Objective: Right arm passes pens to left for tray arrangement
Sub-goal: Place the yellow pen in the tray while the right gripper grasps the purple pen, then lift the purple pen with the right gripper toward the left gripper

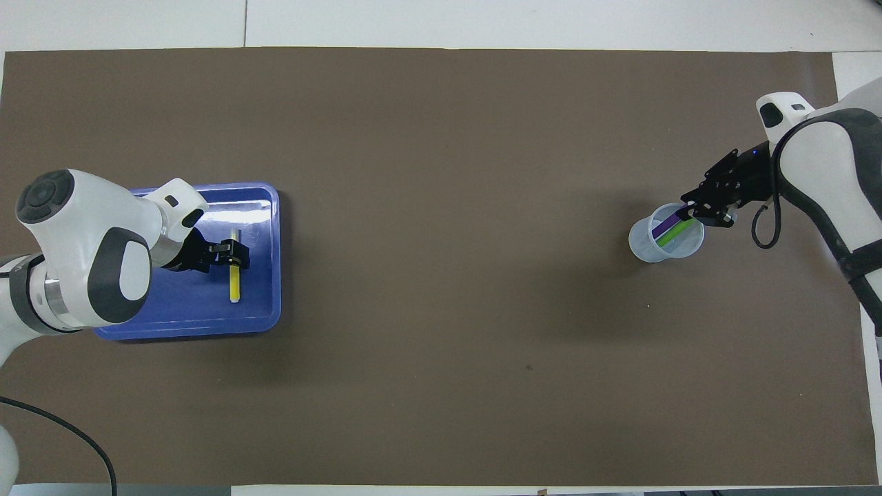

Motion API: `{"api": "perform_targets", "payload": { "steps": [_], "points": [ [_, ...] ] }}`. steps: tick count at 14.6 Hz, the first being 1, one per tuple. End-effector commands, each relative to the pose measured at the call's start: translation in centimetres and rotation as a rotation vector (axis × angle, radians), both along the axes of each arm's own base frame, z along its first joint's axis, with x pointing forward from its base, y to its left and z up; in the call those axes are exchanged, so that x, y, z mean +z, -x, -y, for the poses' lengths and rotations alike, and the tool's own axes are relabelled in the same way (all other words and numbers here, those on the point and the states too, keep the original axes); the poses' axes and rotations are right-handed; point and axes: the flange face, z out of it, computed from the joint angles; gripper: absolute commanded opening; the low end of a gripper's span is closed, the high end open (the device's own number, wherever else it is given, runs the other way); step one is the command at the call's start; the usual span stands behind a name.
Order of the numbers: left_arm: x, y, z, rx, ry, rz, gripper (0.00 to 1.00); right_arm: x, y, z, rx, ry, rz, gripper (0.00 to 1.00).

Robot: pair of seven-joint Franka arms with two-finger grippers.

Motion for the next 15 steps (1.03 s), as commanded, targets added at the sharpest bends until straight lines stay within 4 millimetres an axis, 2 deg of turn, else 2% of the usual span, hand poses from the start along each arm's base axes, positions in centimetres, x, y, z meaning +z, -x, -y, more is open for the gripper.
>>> {"api": "perform_targets", "payload": {
  "steps": [1, 3, 6, 9, 12, 13, 14, 15],
  "points": [
    [2.6, -1.0, 0.2, 0.007, -0.006, -0.028, 0.92, 0.2, 0.6, 0.4, 0.014, 0.000, 0.023, 0.24],
    [4.8, -1.6, 0.4, 0.017, -0.004, -0.056, 0.99, 0.2, 0.7, 0.4, 0.014, 0.000, 0.021, 0.17],
    [8.7, -2.3, 1.1, 0.080, -0.005, -0.095, 1.00, 0.3, 0.6, 0.3, 0.013, 0.000, 0.018, 0.00],
    [13.3, -2.9, 1.9, 0.139, -0.013, -0.140, 1.00, 2.7, 1.0, -0.8, -0.025, 0.007, 0.013, 0.00],
    [18.2, -1.8, 2.9, 0.263, 0.037, -0.126, 1.00, 8.8, 2.0, -1.6, -0.079, 0.004, -0.030, 0.00],
    [19.8, -1.0, 3.0, 0.301, 0.032, -0.127, 1.00, 11.6, 2.2, -1.8, -0.091, 0.002, -0.042, 0.00],
    [21.2, -0.2, 3.8, 0.324, 0.032, -0.122, 1.00, 13.8, 2.5, -1.7, -0.107, 0.004, -0.054, 0.00],
    [22.9, 0.8, 4.8, 0.354, 0.051, -0.118, 1.00, 16.9, 3.0, -1.8, -0.130, 0.012, -0.050, 0.00]
  ]
}}
